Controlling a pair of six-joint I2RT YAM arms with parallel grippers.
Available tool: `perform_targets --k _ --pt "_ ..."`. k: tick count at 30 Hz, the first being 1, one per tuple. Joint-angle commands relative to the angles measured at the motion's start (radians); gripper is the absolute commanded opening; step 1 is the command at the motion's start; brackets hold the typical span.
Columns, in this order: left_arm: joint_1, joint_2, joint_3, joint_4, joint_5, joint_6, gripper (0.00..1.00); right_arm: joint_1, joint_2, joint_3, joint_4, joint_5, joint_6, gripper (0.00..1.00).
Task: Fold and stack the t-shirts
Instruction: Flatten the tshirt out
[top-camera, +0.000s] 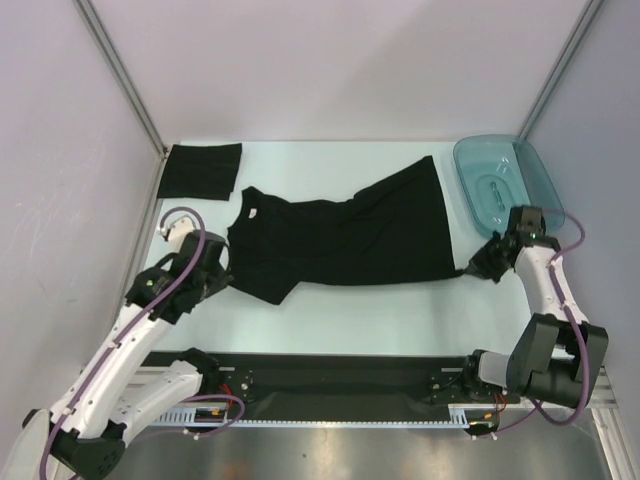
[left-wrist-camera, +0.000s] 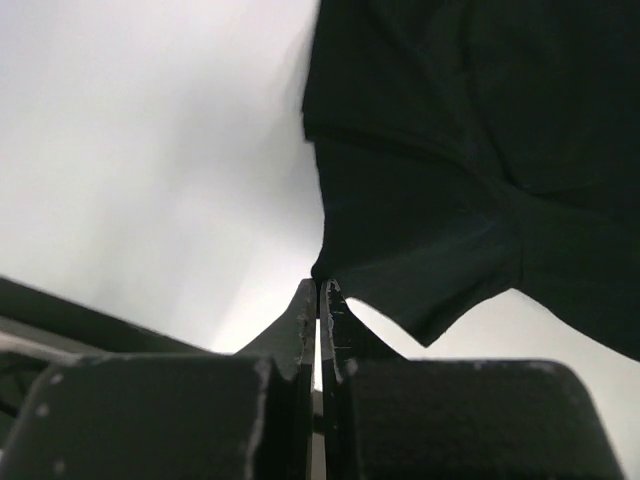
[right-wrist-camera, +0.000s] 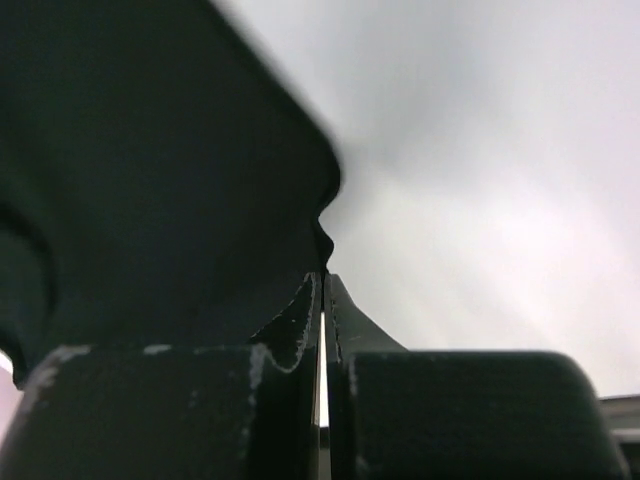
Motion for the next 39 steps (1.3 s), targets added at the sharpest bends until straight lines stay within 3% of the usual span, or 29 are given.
perform_targets --k 1,7,11,17,24,27,29,31,34,39 --pt "0.005 -0.030 0.134 0.029 -0.054 0.139 0.00 0.071 -0.049 0.220 -0.124 0.045 -0.071 0.00" --pt "0.005 -0.038 0.347 0.069 -0.088 0.294 0.00 0.179 -0.049 0.513 -0.244 0.096 -0.057 0.00" --pt "0.005 -0.030 0.528 0.104 -0.097 0.414 0.00 0.208 -0.034 0.824 -0.350 0.113 -0.073 0.00" --pt "0.005 0.002 0.943 0.227 0.010 0.610 0.00 0.228 0.006 1.311 -0.535 0.051 -0.071 0.00" --pt "-0.061 0.140 1.328 0.308 0.056 0.773 0.01 0.229 0.070 1.699 -0.588 -0.009 -0.079 0.00" --pt "-0.093 0.212 1.467 0.342 0.065 0.813 0.00 0.229 0.029 1.656 -0.491 -0.039 -0.085 0.00" --pt "-0.099 0.257 1.513 0.362 0.062 0.812 0.00 0.229 -0.035 1.540 -0.387 -0.029 -0.092 0.00" --pt "-0.101 0.283 1.490 0.382 -0.006 0.786 0.01 0.229 -0.060 1.447 -0.330 -0.018 -0.088 0.00" --pt "-0.099 0.307 1.400 0.441 0.002 0.755 0.00 0.228 -0.057 1.395 -0.220 -0.013 -0.070 0.00" --pt "-0.099 0.477 1.530 0.515 -0.065 0.802 0.00 0.180 0.081 1.532 -0.089 0.037 -0.088 0.00"
